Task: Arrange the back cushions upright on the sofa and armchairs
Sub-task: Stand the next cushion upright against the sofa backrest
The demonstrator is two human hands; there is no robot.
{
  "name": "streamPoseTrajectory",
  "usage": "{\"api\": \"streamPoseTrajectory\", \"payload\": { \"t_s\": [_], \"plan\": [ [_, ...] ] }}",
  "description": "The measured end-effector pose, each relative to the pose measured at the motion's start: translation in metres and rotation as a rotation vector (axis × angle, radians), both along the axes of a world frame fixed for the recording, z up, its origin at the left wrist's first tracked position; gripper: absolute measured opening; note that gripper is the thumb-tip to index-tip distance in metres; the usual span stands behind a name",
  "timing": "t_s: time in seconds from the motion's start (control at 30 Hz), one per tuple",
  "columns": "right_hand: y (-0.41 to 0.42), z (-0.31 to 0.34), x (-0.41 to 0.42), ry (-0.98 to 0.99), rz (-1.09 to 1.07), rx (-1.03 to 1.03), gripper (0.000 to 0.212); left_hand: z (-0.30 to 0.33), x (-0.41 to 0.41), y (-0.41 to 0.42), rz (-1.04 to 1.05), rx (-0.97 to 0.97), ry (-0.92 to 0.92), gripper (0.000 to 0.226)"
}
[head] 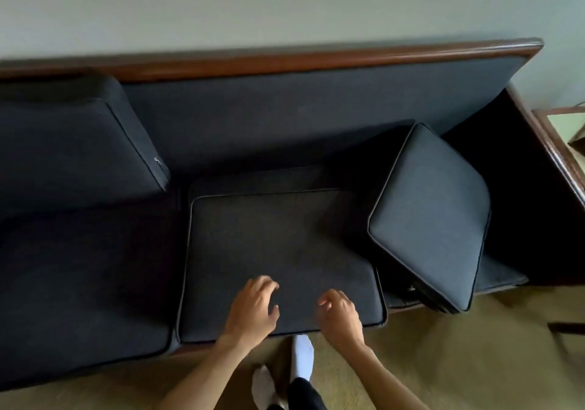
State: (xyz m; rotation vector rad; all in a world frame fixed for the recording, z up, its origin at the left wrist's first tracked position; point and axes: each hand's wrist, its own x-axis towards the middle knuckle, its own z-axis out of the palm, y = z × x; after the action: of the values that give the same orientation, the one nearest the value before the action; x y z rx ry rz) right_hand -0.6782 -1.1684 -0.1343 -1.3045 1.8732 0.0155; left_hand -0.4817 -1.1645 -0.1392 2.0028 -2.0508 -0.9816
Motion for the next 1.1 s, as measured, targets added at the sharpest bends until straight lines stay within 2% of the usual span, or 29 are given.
{"api": "streamPoseTrajectory", "payload": {
  "t_s": [0.03,0.17,0.27,0.3,0.4,0.43,0.5,0.6,0.67,0.8,0.97,1.1],
  "plan": [
    [0.009,-0.011,-0.001,-0.010,-0.104,0.028,0.006,-0.013,-0.001,0.006,-0.027,0.003,-0.028,0.044],
    [0.030,-0.048,0.005,-0.113,-0.552,0.228,0.048,-0.061,-0.005,0.022,-0.120,0.001,-0.141,0.071],
    [0.027,-0.072,0.019,-0.183,-0.969,0.230,0.058,-0.088,-0.006,0.037,-0.149,0.009,-0.188,0.088],
    [0.023,-0.080,0.025,-0.200,-1.112,0.212,0.062,-0.095,-0.007,0.041,-0.149,-0.011,-0.195,0.090],
    [0.023,-0.094,0.041,-0.142,-1.426,0.222,0.099,-0.108,-0.009,0.048,-0.116,-0.037,-0.182,0.092],
    [0.025,-0.098,0.044,-0.179,-1.515,0.228,0.108,-0.109,-0.010,0.049,-0.109,-0.042,-0.176,0.092],
    [0.031,-0.105,0.046,-0.397,-1.651,0.236,0.116,-0.110,-0.011,0.049,-0.094,-0.045,-0.152,0.090],
    [0.041,-0.119,0.038,-0.789,-1.537,0.279,0.103,-0.111,-0.010,0.051,-0.082,-0.065,-0.112,0.087],
    [0.045,-0.125,0.030,-0.871,-1.407,0.294,0.091,-0.111,-0.010,0.051,-0.087,-0.055,-0.108,0.087],
    [0.041,-0.123,0.022,-0.878,-1.328,0.342,0.069,-0.108,-0.010,0.051,-0.085,-0.031,-0.110,0.088],
    [0.042,-0.098,0.018,-0.826,-1.283,0.339,0.054,-0.085,-0.009,0.047,-0.109,-0.009,-0.113,0.091],
    [0.038,-0.061,0.024,-0.792,-1.246,0.352,0.042,-0.058,0.008,0.060,-0.196,-0.241,-0.106,0.095]
  ]
}}
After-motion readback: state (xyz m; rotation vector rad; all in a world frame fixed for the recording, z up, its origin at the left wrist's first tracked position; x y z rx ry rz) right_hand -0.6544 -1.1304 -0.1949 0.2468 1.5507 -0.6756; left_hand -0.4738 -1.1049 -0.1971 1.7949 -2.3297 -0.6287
